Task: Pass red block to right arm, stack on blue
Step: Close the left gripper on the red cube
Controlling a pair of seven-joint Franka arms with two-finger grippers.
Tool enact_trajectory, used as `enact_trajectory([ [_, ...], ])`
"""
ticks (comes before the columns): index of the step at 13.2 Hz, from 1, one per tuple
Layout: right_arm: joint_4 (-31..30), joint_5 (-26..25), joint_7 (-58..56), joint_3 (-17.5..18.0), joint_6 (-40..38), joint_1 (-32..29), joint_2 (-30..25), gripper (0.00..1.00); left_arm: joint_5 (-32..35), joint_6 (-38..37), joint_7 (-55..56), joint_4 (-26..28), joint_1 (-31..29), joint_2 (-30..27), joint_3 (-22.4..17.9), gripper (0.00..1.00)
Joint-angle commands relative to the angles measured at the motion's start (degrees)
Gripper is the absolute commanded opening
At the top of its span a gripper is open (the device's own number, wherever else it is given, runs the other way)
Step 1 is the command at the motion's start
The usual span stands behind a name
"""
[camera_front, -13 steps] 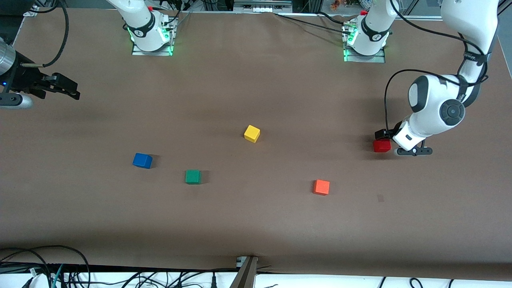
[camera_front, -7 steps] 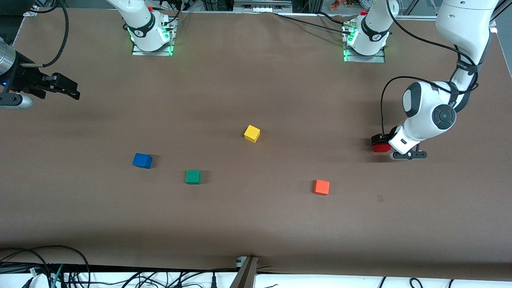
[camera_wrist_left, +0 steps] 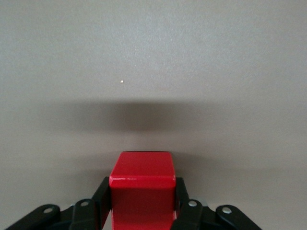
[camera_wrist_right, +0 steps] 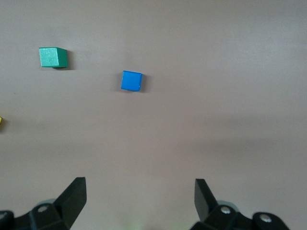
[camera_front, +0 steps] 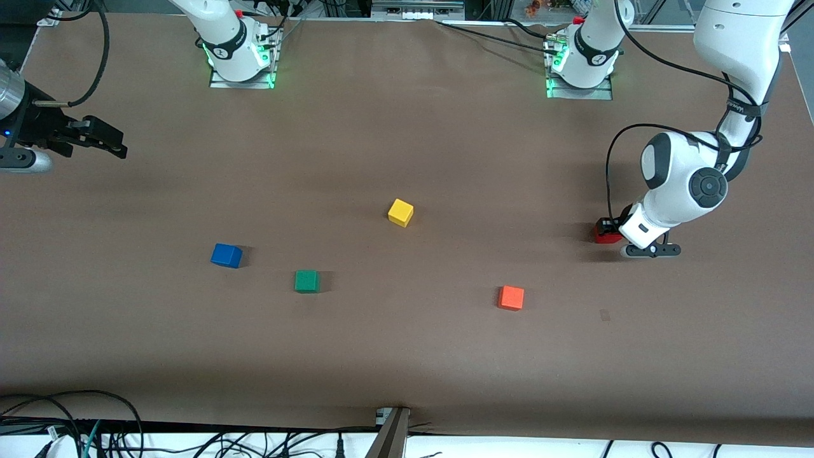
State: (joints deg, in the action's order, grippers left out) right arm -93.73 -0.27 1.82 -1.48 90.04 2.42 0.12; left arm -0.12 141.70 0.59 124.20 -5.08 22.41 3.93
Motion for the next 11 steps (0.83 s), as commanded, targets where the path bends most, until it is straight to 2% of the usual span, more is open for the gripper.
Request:
enact_trajectory([
  [1, 0.5, -0.1, 0.7, 0.3, -0.9, 0.0, -0.4, 1.00, -0.1, -3.8, -6.7, -3.6, 0.0, -0.1, 0.3, 0.00],
  [3, 0.6, -0.1, 0.7, 0.3, -0.8, 0.0, -0.4, 1.00, -0.2, -6.0, -18.5, -6.6, -0.1, -0.3, 0.4, 0.00],
  [8, 0.5, -0.1, 0.7, 0.3, -0.9, 0.0, -0.4, 1.00, -0.9, -7.6, -35.6, -7.5, -0.8, -2.0, 0.5, 0.00],
  [11, 0.6, -0.2, 0.7, 0.4, -0.9, 0.0, -0.4, 1.00, -7.9, -8.4, -51.5, -9.1, -1.9, -2.2, 0.6, 0.00],
])
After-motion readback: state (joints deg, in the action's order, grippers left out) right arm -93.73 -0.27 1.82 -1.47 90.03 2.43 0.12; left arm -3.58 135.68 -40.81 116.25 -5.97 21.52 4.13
